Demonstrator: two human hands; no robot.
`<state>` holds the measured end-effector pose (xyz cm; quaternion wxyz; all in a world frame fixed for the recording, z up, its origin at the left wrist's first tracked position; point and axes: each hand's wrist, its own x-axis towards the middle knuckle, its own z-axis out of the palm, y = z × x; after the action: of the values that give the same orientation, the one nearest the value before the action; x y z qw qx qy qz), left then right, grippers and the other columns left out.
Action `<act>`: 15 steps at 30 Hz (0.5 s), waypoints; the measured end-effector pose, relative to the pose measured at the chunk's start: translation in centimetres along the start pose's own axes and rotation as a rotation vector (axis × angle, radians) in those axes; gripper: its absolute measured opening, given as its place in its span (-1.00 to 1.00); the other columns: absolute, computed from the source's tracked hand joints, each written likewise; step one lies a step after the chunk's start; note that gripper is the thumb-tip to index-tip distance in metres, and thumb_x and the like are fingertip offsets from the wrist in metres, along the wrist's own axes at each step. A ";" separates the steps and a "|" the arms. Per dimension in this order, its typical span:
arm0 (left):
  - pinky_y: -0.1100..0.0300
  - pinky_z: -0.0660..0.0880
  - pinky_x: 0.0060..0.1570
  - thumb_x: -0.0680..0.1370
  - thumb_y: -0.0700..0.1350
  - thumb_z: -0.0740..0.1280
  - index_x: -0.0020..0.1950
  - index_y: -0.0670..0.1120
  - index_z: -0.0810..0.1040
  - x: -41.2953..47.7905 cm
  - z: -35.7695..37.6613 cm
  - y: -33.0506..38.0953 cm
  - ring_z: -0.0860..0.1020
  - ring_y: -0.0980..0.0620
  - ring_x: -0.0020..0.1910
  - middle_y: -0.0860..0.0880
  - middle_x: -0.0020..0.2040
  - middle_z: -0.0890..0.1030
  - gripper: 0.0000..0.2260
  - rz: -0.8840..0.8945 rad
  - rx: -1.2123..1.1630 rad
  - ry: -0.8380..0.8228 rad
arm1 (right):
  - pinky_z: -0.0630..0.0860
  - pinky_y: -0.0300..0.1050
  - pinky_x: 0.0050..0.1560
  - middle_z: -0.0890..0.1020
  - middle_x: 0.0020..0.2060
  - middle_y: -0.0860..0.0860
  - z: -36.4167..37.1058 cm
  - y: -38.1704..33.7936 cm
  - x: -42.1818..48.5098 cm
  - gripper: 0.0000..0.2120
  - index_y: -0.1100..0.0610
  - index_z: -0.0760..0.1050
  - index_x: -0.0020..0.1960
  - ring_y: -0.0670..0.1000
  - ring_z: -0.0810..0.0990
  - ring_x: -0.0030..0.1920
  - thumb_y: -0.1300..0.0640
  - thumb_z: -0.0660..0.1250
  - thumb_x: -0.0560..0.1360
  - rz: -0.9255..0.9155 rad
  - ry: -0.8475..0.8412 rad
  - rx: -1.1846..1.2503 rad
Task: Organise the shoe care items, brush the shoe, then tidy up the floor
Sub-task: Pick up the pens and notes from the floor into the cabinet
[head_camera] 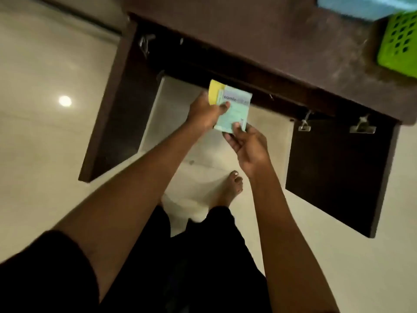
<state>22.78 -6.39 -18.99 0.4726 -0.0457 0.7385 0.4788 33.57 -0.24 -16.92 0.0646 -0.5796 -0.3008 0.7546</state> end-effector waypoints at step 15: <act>0.10 0.54 -0.24 0.44 -0.04 0.45 -0.06 -0.05 0.49 7.6 5.0 -3.2 0.60 -0.02 -0.24 0.07 -0.32 0.51 -0.81 0.233 -0.071 0.409 | 0.63 -0.17 -0.09 0.59 -0.11 0.12 -2.2 -5.6 11.2 -0.83 0.31 0.46 0.07 0.00 0.62 -0.16 0.35 0.33 0.49 -0.232 -0.035 -0.266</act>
<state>23.56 -1.47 -27.24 0.2526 -0.0729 0.8018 0.5366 30.62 10.15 -23.69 0.0688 -0.5311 -0.4637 0.7058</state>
